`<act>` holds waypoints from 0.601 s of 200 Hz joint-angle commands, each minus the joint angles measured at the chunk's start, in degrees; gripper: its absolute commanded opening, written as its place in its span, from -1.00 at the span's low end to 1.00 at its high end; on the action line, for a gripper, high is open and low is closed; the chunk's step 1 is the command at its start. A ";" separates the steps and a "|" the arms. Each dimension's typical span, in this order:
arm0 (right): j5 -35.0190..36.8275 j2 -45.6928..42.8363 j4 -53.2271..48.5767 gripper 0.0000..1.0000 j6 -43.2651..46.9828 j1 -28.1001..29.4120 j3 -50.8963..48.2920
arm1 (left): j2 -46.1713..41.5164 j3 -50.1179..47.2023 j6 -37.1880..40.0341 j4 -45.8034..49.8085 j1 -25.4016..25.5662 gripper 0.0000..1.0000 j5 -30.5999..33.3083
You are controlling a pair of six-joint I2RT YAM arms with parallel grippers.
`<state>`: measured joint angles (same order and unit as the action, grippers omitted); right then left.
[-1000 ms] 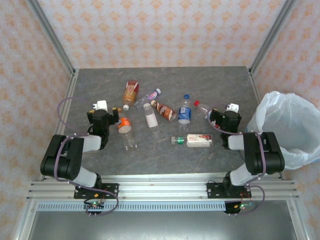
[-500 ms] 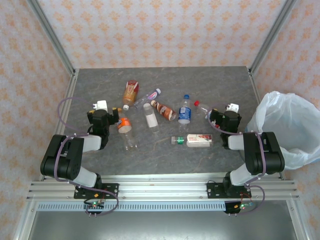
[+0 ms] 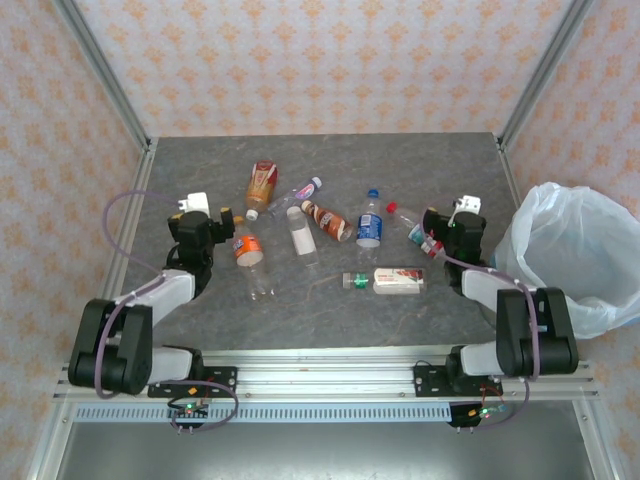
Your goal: Put the plastic bottles in the bin
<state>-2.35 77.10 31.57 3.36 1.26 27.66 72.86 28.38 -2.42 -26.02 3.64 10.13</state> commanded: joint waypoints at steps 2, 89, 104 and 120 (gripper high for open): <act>-2.80 -3.03 -10.85 0.98 -3.29 0.40 4.29 | -4.33 4.00 -7.00 11.87 0.13 1.00 5.90; -11.79 -4.02 -27.38 0.98 -19.33 6.39 17.14 | -10.36 17.56 -40.68 57.10 10.45 1.00 6.94; -10.92 -3.76 -27.85 0.98 -22.04 6.91 17.78 | -11.04 17.40 -43.58 61.09 11.86 1.00 0.86; -11.79 -3.57 -26.94 0.98 -23.90 7.26 17.78 | -12.46 16.08 -44.59 62.11 13.36 1.00 -6.16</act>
<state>-13.69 73.84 6.94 -15.25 8.25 43.97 62.52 44.53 -39.18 24.69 15.40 12.60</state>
